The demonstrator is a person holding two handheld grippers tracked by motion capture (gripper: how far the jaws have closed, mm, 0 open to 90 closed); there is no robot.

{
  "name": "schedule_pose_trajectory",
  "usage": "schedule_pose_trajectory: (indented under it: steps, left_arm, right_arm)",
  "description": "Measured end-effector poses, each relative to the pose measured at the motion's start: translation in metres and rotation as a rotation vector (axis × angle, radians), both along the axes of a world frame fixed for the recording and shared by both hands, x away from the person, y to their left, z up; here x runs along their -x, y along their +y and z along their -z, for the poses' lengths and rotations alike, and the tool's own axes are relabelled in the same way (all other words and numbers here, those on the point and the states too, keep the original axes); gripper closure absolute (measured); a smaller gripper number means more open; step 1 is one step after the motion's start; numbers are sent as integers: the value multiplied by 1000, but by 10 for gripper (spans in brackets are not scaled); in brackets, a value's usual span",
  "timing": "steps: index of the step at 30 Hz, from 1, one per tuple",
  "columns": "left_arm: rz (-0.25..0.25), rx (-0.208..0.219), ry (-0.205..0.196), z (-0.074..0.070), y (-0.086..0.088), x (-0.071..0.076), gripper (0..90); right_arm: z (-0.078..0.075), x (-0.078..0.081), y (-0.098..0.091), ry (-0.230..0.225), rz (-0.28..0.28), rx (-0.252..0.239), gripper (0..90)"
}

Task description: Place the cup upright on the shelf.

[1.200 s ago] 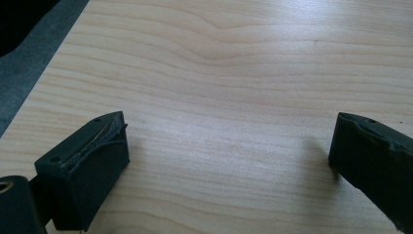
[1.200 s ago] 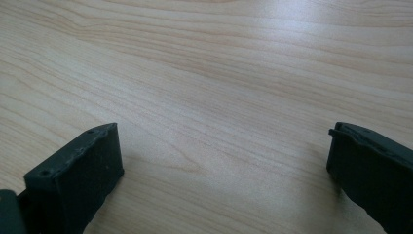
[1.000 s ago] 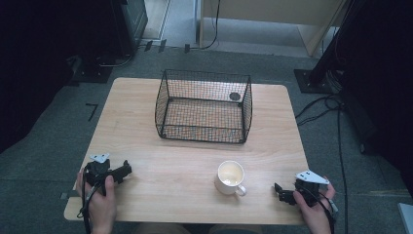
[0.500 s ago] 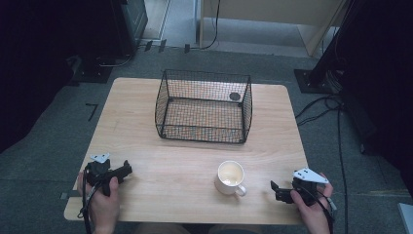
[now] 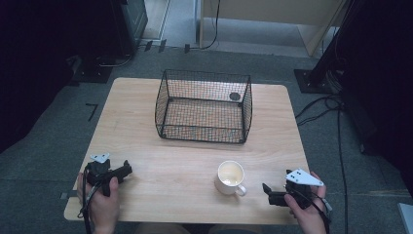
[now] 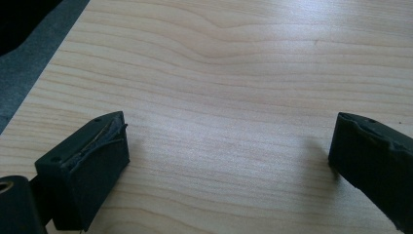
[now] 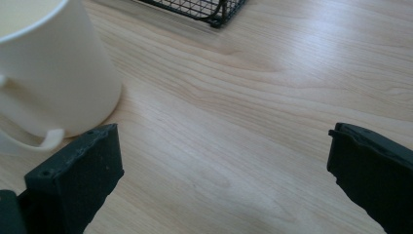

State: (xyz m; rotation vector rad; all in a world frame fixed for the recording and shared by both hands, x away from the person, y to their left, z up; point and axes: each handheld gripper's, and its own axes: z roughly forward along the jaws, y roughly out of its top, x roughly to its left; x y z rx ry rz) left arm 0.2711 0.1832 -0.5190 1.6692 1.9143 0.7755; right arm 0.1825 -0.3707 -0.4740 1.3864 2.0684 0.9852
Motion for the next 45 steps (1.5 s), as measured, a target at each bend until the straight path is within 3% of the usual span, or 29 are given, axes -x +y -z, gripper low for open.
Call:
schedule_pose_trajectory:
  steps: [9, 29, 37, 39, 44, 45]
  left_arm:
    - [0, 1, 0, 0, 0, 0, 12]
    - [0, 0, 0, 0, 0, 0, 12]
    - [0, 0, 0, 0, 0, 0, 12]
    - [-1, 0, 0, 0, 0, 0, 12]
    - [-1, 0, 0, 0, 0, 0, 13]
    - [-1, 0, 0, 0, 0, 0, 12]
  right_arm:
    - [-2, 6, 17, 4, -58, 16, 0]
    - [-7, 14, 57, 34, -208, -59, 17]
    - [-1, 12, 69, 38, -208, -33, 149]
    - [1, 13, 72, 26, -216, -16, 272]
    - [6, 11, 76, 42, -232, -15, 391]
    - [8, 10, 76, 48, -235, -18, 451]
